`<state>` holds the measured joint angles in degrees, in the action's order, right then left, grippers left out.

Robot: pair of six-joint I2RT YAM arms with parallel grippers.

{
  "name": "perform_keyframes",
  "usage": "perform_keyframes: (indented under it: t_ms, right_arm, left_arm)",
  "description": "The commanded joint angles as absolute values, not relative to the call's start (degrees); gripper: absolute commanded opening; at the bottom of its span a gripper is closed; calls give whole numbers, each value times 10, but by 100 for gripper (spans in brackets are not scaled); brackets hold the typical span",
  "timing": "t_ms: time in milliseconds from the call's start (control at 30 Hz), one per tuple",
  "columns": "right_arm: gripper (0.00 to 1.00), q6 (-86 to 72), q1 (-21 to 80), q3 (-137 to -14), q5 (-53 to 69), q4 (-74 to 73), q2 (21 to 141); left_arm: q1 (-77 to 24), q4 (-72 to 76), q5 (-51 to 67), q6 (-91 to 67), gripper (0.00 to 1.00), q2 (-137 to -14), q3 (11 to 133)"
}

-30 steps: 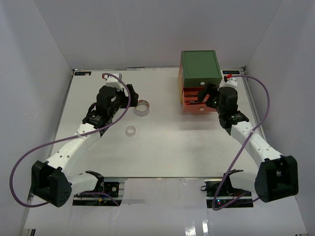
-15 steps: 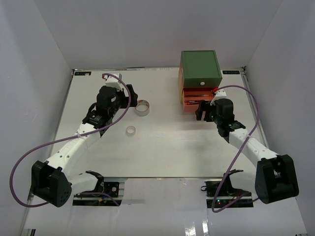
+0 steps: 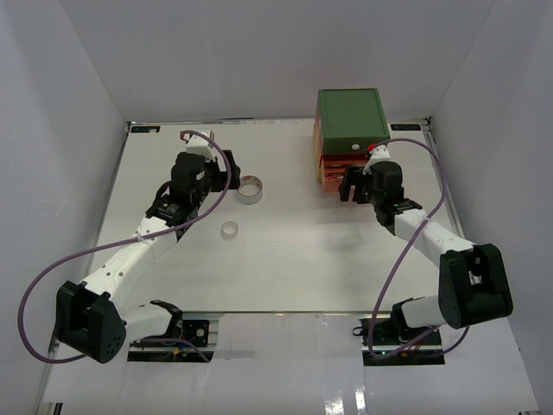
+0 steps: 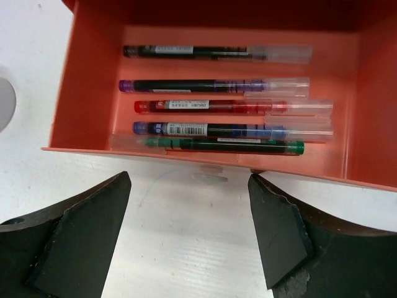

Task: Sort the stationery into containers
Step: Close the drawer in the storage box.

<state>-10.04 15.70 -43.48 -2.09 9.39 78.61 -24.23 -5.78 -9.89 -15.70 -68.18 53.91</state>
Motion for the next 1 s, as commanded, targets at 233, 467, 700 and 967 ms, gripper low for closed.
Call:
perform_keyframes:
  t_ms: [233, 467, 700, 967]
  right_arm:
    - [83, -88, 154, -503, -16, 172, 842]
    - [83, -86, 154, -524, -16, 210, 882]
    - [83, -91, 154, -537, -26, 247, 917]
    - [83, -98, 154, -546, -54, 280, 937]
  left_arm:
    - [-242, -55, -104, -150, 98, -682, 539]
    - [-242, -53, -107, -148, 98, -686, 538]
    - [-242, -51, -109, -146, 98, -685, 538]
    - [-242, -50, -110, -145, 98, -683, 537]
